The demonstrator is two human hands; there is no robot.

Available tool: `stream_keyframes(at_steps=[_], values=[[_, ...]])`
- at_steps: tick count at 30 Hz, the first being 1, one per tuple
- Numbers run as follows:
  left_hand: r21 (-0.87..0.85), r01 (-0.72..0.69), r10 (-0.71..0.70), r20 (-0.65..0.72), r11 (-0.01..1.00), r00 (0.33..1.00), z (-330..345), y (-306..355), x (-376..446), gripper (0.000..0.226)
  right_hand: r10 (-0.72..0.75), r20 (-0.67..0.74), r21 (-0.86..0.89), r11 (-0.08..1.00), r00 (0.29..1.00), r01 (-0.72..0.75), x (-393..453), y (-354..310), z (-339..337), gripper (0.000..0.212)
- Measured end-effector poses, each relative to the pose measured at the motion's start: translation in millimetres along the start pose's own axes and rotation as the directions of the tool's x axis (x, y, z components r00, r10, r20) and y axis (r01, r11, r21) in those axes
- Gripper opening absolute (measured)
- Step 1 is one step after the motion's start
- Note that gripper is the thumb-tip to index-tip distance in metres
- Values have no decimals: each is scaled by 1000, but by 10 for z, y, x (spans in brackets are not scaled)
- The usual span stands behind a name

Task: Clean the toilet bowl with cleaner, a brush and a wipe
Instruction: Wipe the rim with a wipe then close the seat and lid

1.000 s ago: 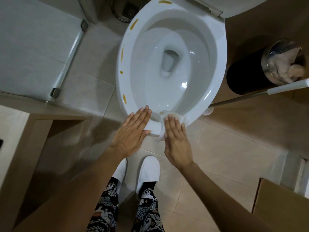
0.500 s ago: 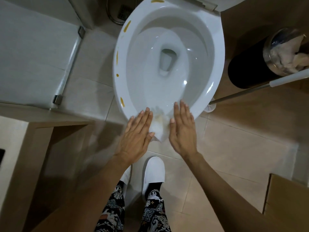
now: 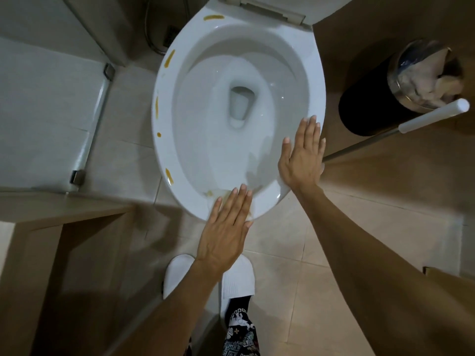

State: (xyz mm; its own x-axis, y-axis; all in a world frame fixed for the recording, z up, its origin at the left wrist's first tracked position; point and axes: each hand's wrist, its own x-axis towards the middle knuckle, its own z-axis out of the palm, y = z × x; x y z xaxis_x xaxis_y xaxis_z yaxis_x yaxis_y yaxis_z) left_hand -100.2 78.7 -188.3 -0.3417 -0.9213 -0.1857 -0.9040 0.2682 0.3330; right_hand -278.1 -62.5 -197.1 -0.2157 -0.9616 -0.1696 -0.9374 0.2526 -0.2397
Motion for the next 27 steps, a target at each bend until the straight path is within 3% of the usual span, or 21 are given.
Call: stream_keyframes(at_steps=[10,18,23,27], values=[[-27,184,-182,74,983,981,-39,74,-82,58,111,-95,51,993,989,-106,154,-70,61,67],[-85,306,-305,20,948,952,-45,42,-218,64,114,-87,2,993,990,-114,139,-109,40,70],[-191,498,-519,-79,846,851,-121,-158,-72,63,107,-101,55,993,989,-102,137,-97,48,69],[-217,562,-593,-117,798,796,-207,-411,250,62,107,-110,65,993,988,-100,149,-92,64,69]])
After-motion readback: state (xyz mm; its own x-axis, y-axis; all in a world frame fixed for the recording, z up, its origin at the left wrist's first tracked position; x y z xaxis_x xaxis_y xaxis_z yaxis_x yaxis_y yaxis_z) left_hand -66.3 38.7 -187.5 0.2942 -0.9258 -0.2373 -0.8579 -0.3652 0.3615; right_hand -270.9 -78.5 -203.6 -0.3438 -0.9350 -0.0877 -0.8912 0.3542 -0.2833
